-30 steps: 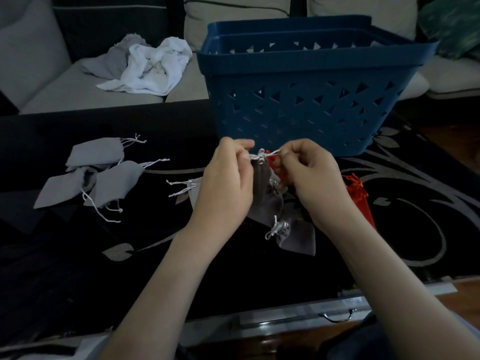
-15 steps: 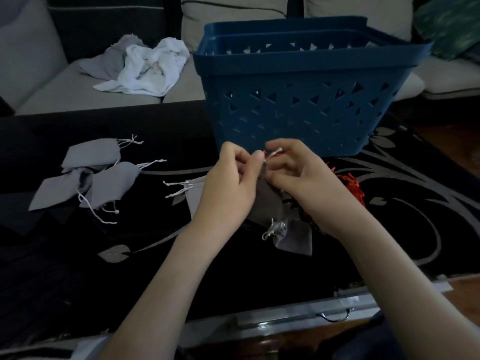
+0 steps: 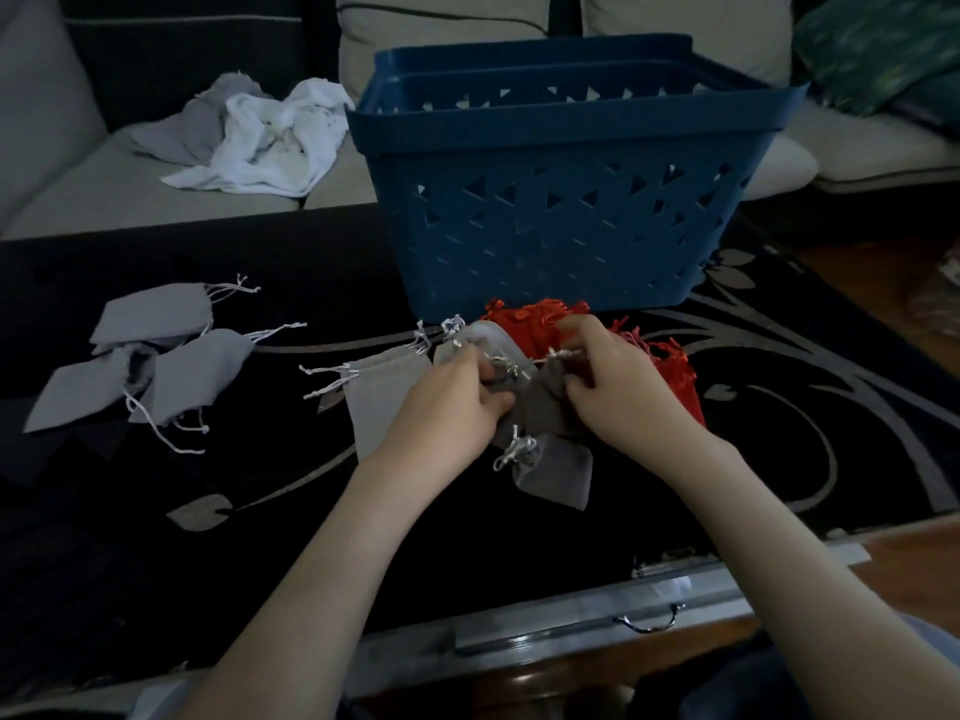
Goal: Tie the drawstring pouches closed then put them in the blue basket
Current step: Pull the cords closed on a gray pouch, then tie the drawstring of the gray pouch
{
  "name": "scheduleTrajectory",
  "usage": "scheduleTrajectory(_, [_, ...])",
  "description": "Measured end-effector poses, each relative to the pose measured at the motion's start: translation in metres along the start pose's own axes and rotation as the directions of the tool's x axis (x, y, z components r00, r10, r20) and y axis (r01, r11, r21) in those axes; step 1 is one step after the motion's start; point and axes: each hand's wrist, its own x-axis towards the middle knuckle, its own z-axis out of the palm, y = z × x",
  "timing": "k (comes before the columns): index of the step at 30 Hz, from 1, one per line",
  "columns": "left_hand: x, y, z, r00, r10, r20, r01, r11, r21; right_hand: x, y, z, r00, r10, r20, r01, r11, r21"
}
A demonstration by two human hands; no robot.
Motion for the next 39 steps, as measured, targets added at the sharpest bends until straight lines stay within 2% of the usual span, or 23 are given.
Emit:
scheduleTrajectory(5, [0.000, -0.003, -0.003, 0.999, -0.007, -0.041, 0.008, 1.000, 0.009, -0.003, -0.017, -0.006, 0.998, 0.002, -0.062, -0.009, 0.994, -0.106])
scheduleTrajectory(9, [0.000, -0.006, -0.010, 0.997, 0.003, -0.078, -0.002, 1.000, 0.009, 0.001, -0.038, 0.008, 0.986, -0.116, -0.118, 0.100, 0.986, -0.134])
scheduleTrajectory(13, [-0.004, -0.017, -0.024, 0.976, 0.031, -0.216, -0.005, 0.993, 0.120, 0.004, -0.067, 0.030, 0.978, -0.196, -0.075, 0.187, 0.976, -0.109])
scheduleTrajectory(17, [-0.006, -0.049, -0.043, 0.947, -0.116, -0.300, 0.225, 0.905, 0.360, 0.008, -0.094, 0.055, 0.976, -0.216, 0.011, 0.216, 0.972, -0.092])
scheduleTrajectory(21, [-0.013, -0.099, -0.064, 0.887, -0.323, -0.330, 0.448, 0.777, 0.442, 0.010, -0.121, 0.086, 0.966, -0.217, 0.141, 0.230, 0.969, -0.090])
scheduleTrajectory(23, [-0.017, -0.122, -0.072, 0.877, -0.358, -0.320, 0.476, 0.736, 0.481, 0.009, -0.130, 0.097, 0.952, -0.221, 0.212, 0.244, 0.966, -0.090])
scheduleTrajectory(28, [-0.028, -0.148, -0.090, 0.901, -0.243, -0.360, 0.393, 0.807, 0.440, 0.009, -0.142, 0.117, 0.938, -0.205, 0.278, 0.217, 0.976, -0.013])
scheduleTrajectory(33, [-0.033, -0.160, -0.096, 0.856, -0.253, -0.452, 0.469, 0.747, 0.471, 0.005, -0.146, 0.121, 0.923, -0.185, 0.338, 0.177, 0.983, 0.054])
scheduleTrajectory(35, [-0.033, -0.163, -0.098, 0.847, -0.247, -0.471, 0.460, 0.785, 0.414, 0.003, -0.147, 0.122, 0.915, -0.193, 0.354, 0.178, 0.981, 0.074])
scheduleTrajectory(39, [-0.033, -0.155, -0.106, 0.806, -0.148, -0.573, 0.385, 0.866, 0.318, 0.003, -0.148, 0.121, 0.909, -0.209, 0.361, 0.172, 0.976, 0.133])
